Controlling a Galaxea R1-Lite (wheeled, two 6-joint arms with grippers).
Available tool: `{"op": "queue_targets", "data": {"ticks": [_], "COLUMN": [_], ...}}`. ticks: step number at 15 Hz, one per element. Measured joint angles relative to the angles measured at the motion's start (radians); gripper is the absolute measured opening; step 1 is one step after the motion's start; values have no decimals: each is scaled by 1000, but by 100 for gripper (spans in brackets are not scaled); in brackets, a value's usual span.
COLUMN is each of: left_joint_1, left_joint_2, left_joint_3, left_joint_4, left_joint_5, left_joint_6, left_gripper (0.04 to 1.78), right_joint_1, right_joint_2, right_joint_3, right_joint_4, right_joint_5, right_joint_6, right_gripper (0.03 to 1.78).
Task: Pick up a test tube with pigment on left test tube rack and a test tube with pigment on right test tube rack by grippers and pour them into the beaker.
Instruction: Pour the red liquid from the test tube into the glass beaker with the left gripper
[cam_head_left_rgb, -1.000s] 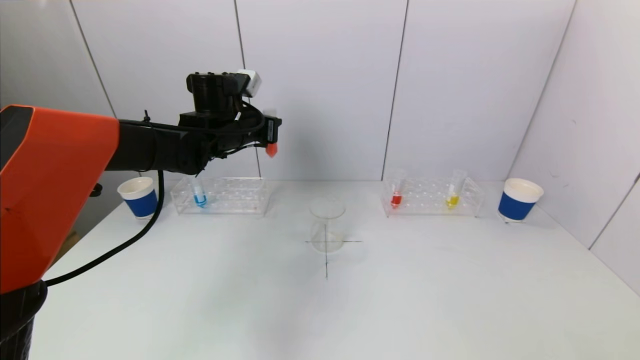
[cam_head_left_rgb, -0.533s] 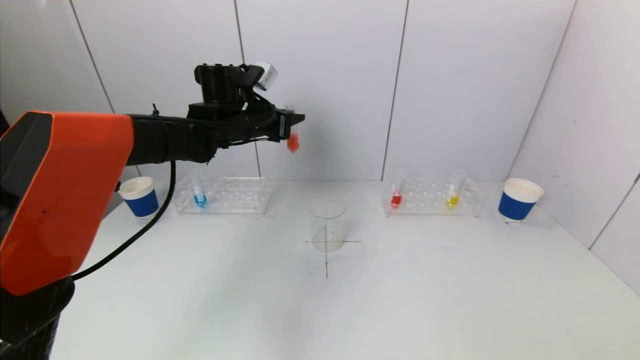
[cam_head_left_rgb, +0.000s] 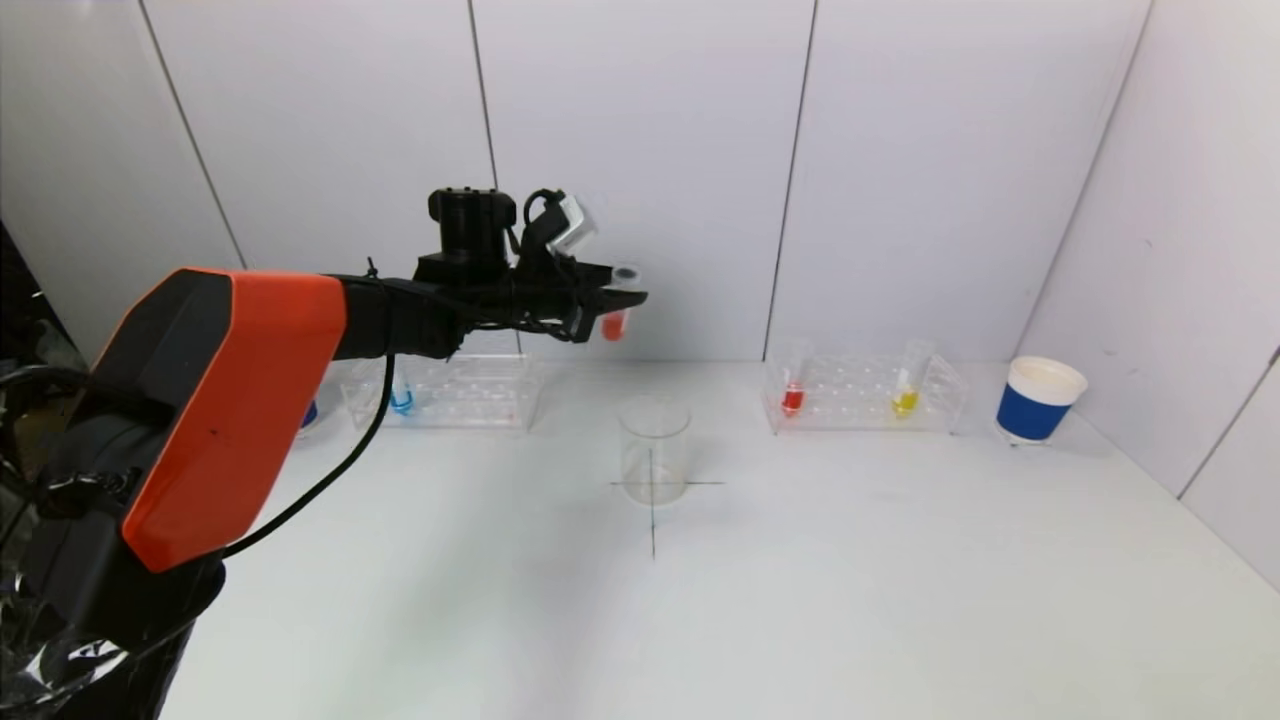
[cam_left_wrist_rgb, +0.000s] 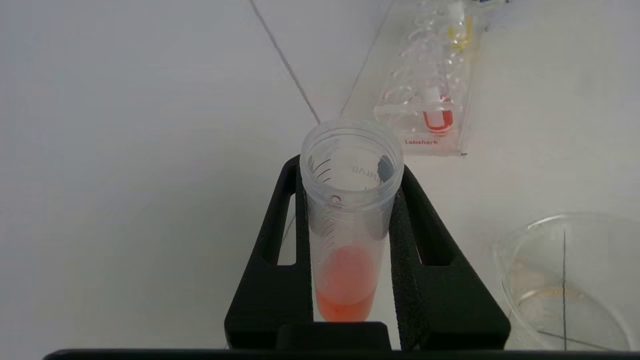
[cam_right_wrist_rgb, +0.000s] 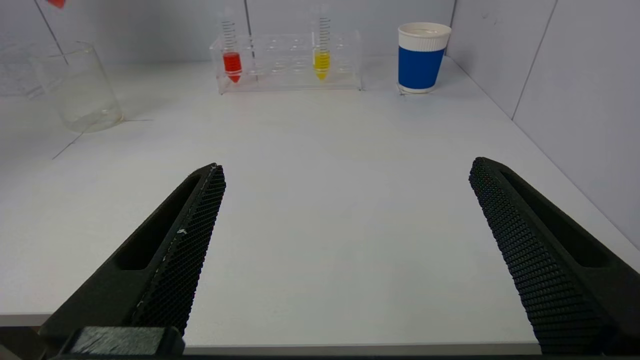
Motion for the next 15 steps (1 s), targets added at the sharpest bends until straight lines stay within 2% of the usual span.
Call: {"op": "queue_targets", "data": {"ticks": [4, 10, 15], "left_joint_1": [5, 4, 1], "left_joint_2": [41, 77, 78], "left_joint_3": [3, 10, 43], "left_joint_4": [7, -8, -126], "left_joint_5": [-110, -118, -125], "left_joint_6": [212, 460, 592], "left_gripper": [45, 45, 45], "right_joint_1": [0, 0, 0], "right_joint_2": [0, 0, 0], "right_joint_3": [0, 0, 0], "right_joint_4": [0, 0, 0], "right_joint_5": [0, 0, 0], "right_joint_6": [0, 0, 0], "right_gripper": [177, 177, 177]}}
